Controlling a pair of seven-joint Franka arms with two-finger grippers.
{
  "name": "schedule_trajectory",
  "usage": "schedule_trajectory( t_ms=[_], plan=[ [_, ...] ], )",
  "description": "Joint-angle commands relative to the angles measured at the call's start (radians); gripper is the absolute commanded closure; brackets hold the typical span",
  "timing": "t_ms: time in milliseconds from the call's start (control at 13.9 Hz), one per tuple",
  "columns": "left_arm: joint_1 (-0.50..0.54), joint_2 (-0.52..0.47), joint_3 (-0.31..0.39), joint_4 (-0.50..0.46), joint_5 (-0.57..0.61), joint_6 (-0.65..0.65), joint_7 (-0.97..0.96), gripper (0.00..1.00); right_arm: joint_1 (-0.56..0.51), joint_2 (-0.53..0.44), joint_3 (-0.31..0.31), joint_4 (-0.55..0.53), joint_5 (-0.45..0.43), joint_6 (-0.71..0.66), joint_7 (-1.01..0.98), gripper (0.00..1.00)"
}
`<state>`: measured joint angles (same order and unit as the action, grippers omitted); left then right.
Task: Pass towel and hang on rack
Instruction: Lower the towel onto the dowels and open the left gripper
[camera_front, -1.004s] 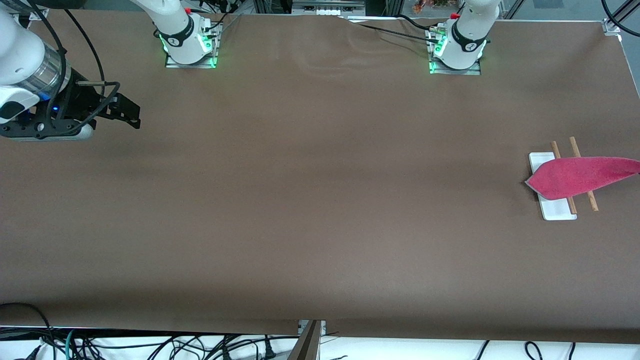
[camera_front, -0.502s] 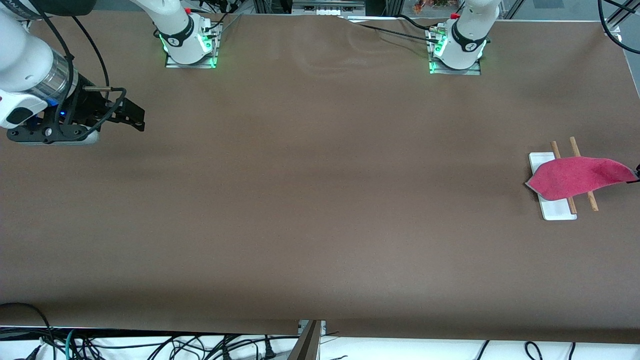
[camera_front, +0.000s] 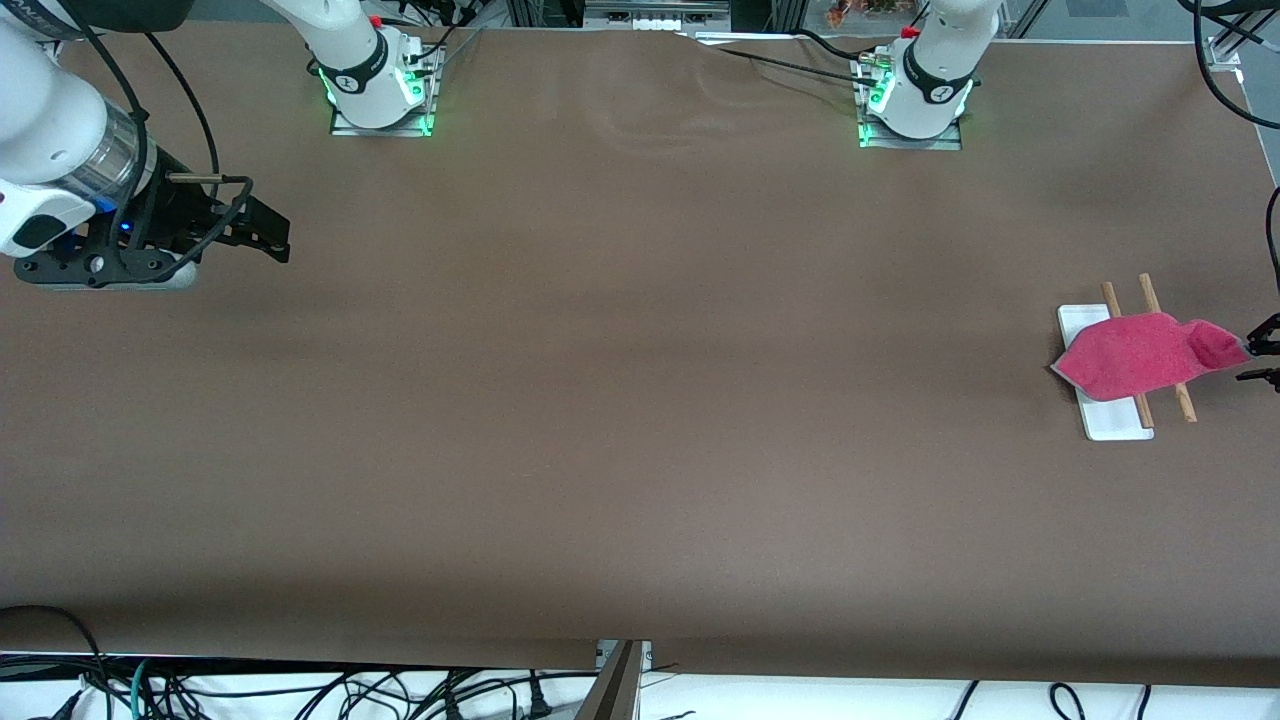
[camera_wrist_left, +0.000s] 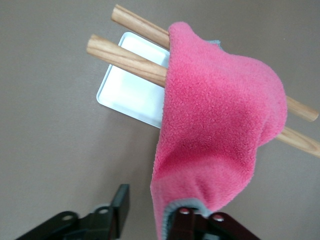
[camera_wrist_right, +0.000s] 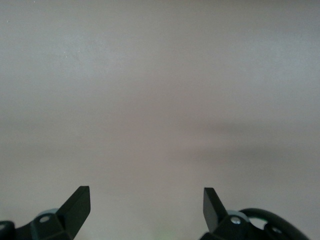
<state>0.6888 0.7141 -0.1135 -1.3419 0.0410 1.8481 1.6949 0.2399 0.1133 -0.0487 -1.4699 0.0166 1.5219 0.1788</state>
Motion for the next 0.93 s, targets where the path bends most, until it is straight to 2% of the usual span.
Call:
schedule_trajectory(
  t_ms=[0,215,359,646,861],
  plan=[
    [0.014,0.025,-0.014,0.018,-0.001,0.005,0.017,0.00,0.001,-0.001,0.003,0.006,-0.003,-0.009,0.011,0.00],
    [0.052,0.056,-0.014,0.023,-0.021,0.034,0.019,0.00,0.001,-0.001,0.003,0.005,-0.003,-0.011,0.011,0.00],
    [0.069,0.058,-0.014,0.021,-0.018,0.089,0.041,0.00,0.001,-0.001,0.003,0.005,-0.003,-0.011,0.011,0.00],
    [0.084,0.051,-0.012,0.030,-0.015,0.106,0.046,0.00,0.001,-0.001,0.003,0.003,-0.003,-0.012,0.011,0.00],
    [0.072,0.025,-0.026,0.092,-0.021,0.099,0.022,0.00,0.001,-0.001,0.001,0.003,-0.003,-0.012,0.011,0.00]
  ],
)
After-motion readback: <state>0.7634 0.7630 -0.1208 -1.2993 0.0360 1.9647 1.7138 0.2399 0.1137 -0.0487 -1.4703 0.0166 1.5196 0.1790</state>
